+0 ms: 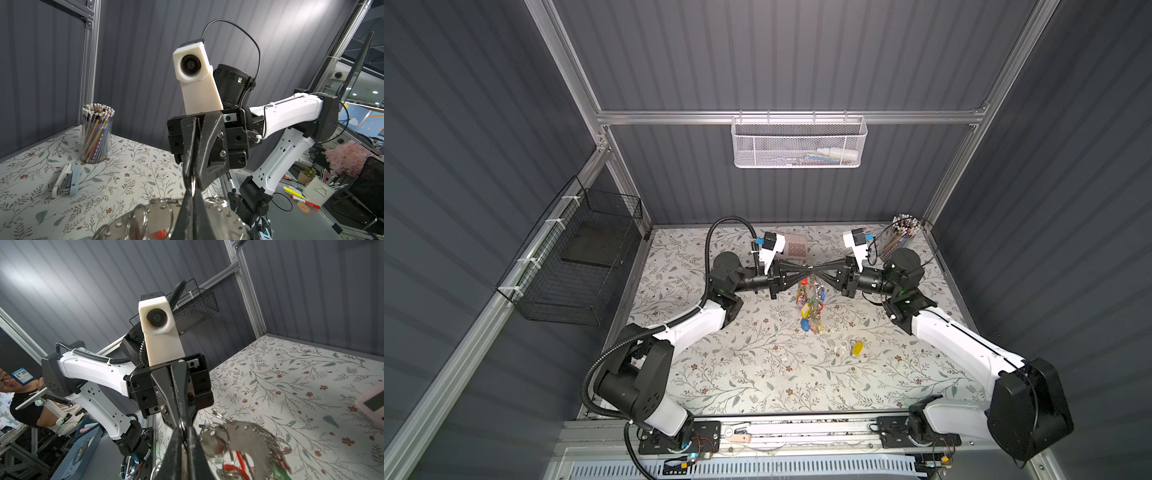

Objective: Put the keys on the keyring

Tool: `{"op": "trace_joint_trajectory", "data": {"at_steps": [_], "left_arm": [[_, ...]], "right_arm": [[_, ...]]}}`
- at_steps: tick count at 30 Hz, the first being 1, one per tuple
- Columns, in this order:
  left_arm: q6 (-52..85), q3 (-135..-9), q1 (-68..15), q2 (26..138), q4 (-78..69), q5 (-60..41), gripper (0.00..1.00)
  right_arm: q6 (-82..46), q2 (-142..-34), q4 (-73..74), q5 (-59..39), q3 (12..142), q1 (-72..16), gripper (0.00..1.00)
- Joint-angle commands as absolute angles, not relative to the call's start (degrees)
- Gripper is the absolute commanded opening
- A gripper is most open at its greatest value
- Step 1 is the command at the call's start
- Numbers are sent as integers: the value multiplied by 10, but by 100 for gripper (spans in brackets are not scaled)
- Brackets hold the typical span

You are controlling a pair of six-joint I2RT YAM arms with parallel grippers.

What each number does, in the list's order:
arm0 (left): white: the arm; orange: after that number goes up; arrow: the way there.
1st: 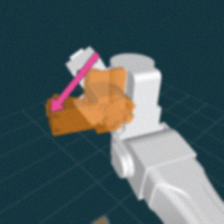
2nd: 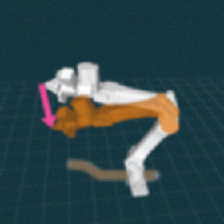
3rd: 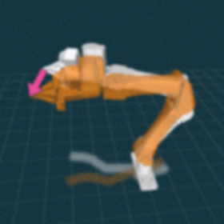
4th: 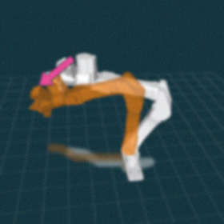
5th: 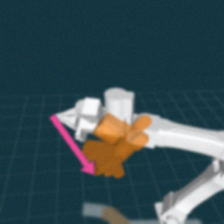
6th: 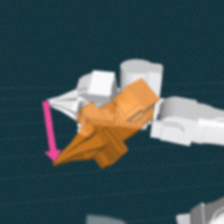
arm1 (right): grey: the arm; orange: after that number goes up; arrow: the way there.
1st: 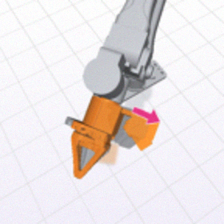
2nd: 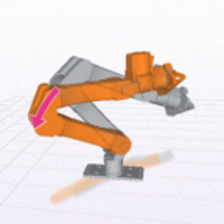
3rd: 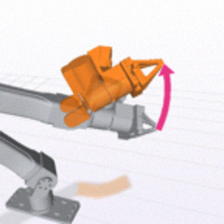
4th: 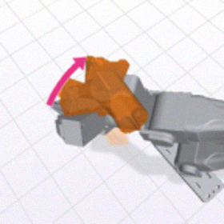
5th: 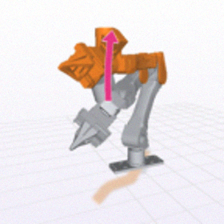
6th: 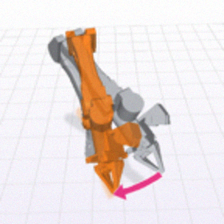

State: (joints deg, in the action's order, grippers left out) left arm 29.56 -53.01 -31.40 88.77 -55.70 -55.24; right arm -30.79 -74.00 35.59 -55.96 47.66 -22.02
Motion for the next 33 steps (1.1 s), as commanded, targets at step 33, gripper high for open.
{"op": "trace_joint_trajectory", "data": {"at_steps": [33], "left_arm": [[14, -626, -287, 802, -96, -502, 34]], "right_arm": [[-56, -705, 88, -511, 547, -228, 0]]}}
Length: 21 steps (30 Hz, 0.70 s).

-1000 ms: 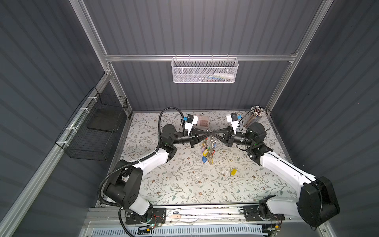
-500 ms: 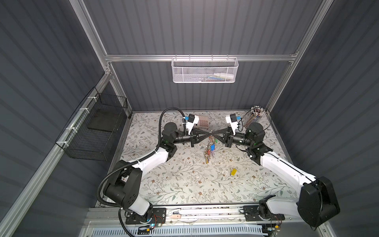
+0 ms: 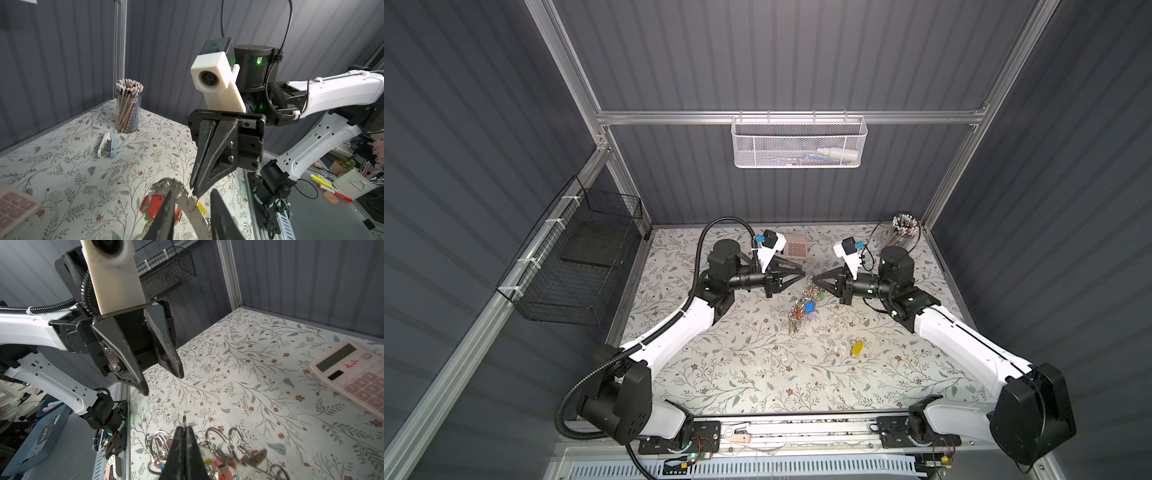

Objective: Put the keys on the keyring

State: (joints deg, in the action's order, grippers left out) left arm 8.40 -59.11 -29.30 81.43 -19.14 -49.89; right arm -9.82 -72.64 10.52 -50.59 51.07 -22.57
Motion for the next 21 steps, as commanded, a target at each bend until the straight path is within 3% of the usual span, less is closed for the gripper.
{"op": "trace_joint_trajectory", "data": {"at_steps": [1, 5, 13, 21], "left_arm": [[-7, -635, -286, 801, -75, -509, 36], [-128, -681, -285, 809, 55, -538, 45], [-252, -797, -285, 877, 248, -564, 47], [-277, -870, -285, 925, 301, -578, 46]], "right_arm": [[-49, -704, 79, -511, 550, -228, 0], [-22, -696, 53, -510, 559, -228, 0], [-21, -701, 51, -527, 562, -227, 0], [-26, -707, 55, -543, 564, -228, 0]]}}
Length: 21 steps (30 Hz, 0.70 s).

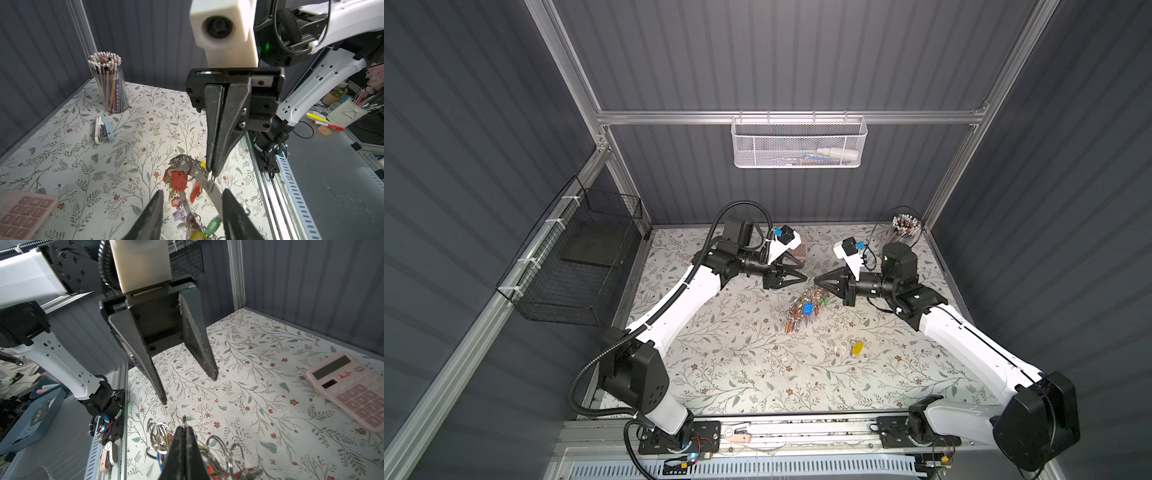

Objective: Put the keys on the keyring

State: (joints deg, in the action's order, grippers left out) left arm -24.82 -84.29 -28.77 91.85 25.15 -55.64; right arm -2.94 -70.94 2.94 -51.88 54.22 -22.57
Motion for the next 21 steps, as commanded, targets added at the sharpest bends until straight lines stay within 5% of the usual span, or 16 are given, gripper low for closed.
{"op": "trace_joint_trajectory", "data": {"at_steps": [1, 21], "left_arm": [[-279, -872, -285, 928, 304, -580, 45], [-285, -898, -301, 968, 328, -618, 38]], "right_arm": [[-27, -707, 56, -544, 564, -227, 0], [-38, -709, 67, -548, 555, -228, 0]]}}
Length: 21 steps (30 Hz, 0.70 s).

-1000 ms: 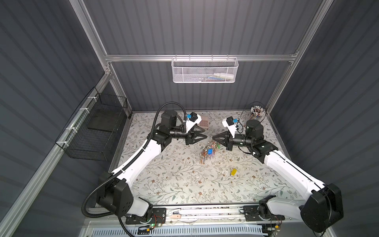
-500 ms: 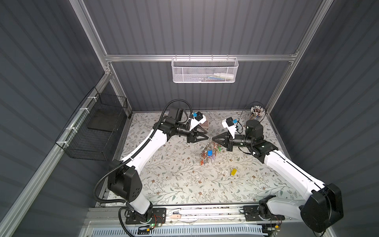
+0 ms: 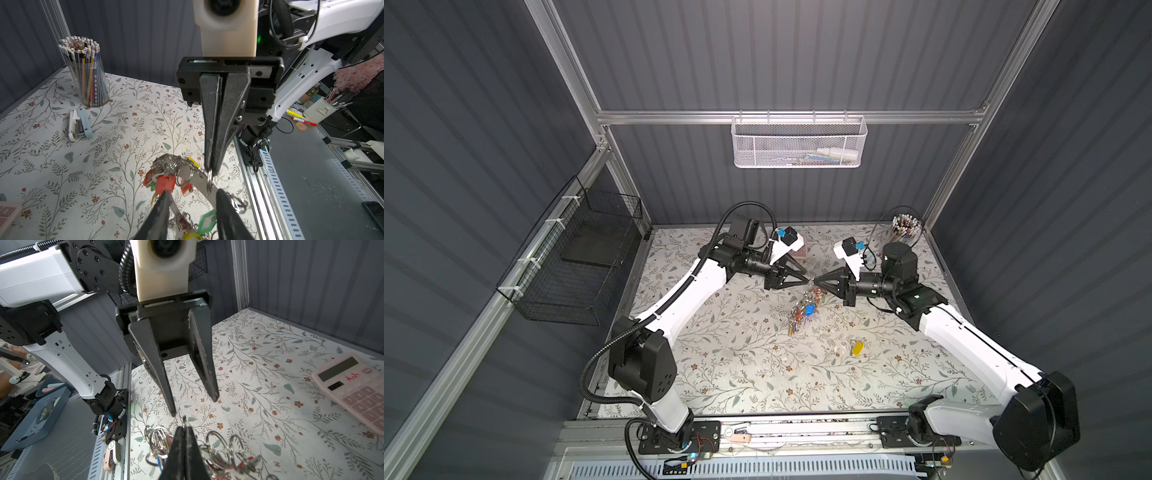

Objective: Put the keys on the keyring

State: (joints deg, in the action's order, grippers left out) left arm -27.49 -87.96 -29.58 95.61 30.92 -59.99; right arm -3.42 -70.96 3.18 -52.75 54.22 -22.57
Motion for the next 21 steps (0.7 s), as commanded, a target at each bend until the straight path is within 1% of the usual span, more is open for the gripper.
{"op": "trace_joint_trajectory", "data": {"at_steps": [1, 10, 17, 21], "left_arm": [[-290, -899, -302, 969, 332, -626, 37], [-297, -902, -309, 973, 339, -623, 37], [-300, -909, -318, 982, 348, -618, 30], [-299, -911, -321, 984, 348, -614, 23]], "right_arm": [[-38, -710, 67, -546, 555, -228, 0], [-39, -710, 67, -545, 553, -228, 0], [-39, -712, 67, -544, 554, -228, 0], [-38, -711, 67, -545, 554, -228, 0]]}}
